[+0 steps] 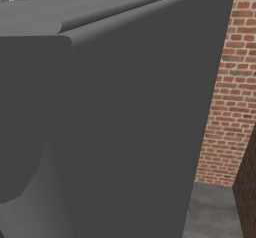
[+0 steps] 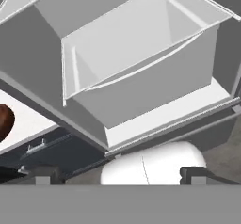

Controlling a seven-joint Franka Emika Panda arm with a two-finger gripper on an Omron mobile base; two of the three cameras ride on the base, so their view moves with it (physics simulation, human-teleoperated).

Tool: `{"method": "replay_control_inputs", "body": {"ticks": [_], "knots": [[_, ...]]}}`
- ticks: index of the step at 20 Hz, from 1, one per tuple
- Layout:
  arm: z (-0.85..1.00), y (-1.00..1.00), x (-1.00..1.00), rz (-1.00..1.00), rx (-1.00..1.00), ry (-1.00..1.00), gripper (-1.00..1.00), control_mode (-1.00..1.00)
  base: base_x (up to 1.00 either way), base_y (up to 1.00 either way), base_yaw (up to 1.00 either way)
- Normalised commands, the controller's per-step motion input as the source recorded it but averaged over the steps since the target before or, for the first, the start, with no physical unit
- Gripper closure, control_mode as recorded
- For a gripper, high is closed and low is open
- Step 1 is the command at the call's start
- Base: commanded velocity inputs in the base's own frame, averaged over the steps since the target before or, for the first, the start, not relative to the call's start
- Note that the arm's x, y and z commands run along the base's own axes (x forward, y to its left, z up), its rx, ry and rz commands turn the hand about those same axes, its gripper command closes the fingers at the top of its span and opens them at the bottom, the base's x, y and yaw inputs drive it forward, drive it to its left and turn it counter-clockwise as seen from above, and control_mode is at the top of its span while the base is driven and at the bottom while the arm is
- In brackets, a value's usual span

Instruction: Grab a lemon wedge from the fridge and one ice cube from the ice bowl, and put them in the glass of lemonade.

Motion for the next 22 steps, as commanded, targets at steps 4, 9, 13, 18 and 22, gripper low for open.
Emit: {"method": "replay_control_inputs", "body": {"ticks": [4,9,13,18,22], "knots": [[0.98,0.24,-0.06,0.05,-0.13,-0.31,-1.0,-1.0,0.0,0.0,0.0],[1.0,0.0,0.09,0.0,-0.25,-0.16,-1.0,-1.0,0.0,0.0,0.0],[1.0,0.0,0.23,0.0,-0.23,-0.01,-1.0,-1.0,0.0,0.0,0.0],[0.31,-0.04,0.69,0.0,-0.07,0.0,-1.0,-1.0,0.0,0.0,0.0],[-0.01,-0.12,0.81,0.0,0.0,0.0,-1.0,-1.0,0.0,0.0,0.0]]}}
